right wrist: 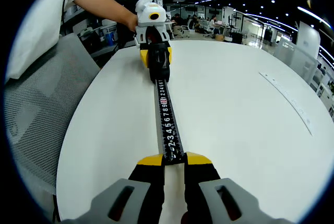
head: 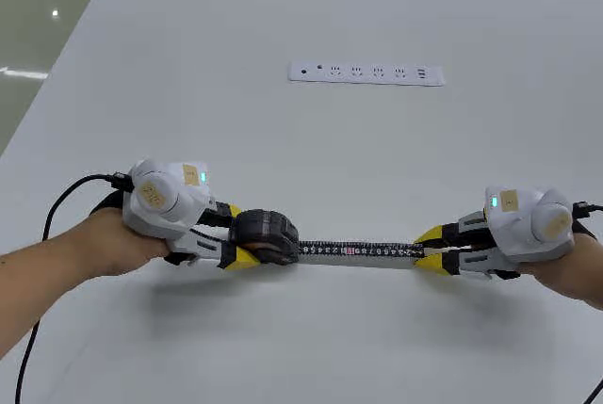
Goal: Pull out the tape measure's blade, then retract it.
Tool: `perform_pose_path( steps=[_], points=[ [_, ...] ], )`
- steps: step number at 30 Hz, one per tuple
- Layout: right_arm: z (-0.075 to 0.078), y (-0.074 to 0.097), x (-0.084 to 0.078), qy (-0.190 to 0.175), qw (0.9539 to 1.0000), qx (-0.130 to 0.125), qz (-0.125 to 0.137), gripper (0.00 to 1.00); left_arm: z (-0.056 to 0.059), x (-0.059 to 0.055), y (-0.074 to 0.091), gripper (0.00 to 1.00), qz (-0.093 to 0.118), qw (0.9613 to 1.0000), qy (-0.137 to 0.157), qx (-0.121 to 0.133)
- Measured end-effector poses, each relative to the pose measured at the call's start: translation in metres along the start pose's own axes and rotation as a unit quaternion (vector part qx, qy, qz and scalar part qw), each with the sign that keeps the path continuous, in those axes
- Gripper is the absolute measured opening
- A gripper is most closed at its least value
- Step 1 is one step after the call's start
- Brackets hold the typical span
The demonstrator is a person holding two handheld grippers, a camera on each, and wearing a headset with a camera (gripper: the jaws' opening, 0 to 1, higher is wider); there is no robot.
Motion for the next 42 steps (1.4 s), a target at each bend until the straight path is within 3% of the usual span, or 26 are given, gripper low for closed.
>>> perform_pose_path(
  steps=[42],
  points=[
    [0.005, 0.036, -0.031, -0.012, 0.9995, -0.016, -0.025, 0.08, -0.001, 0.000, -0.001, 0.30, 0.000, 1.0000, 0.001, 0.001]
  ],
)
Point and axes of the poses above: the centre of the closed fingertips' face, and the gripper's own axes: y roughly backward along the fingers, z roughly to its right, x roughly out of its top, the point moved 10 cm from there along y, roughly backward along the fingers, and after that the axes turned 2 degrees about y, right-handed, at the moved point
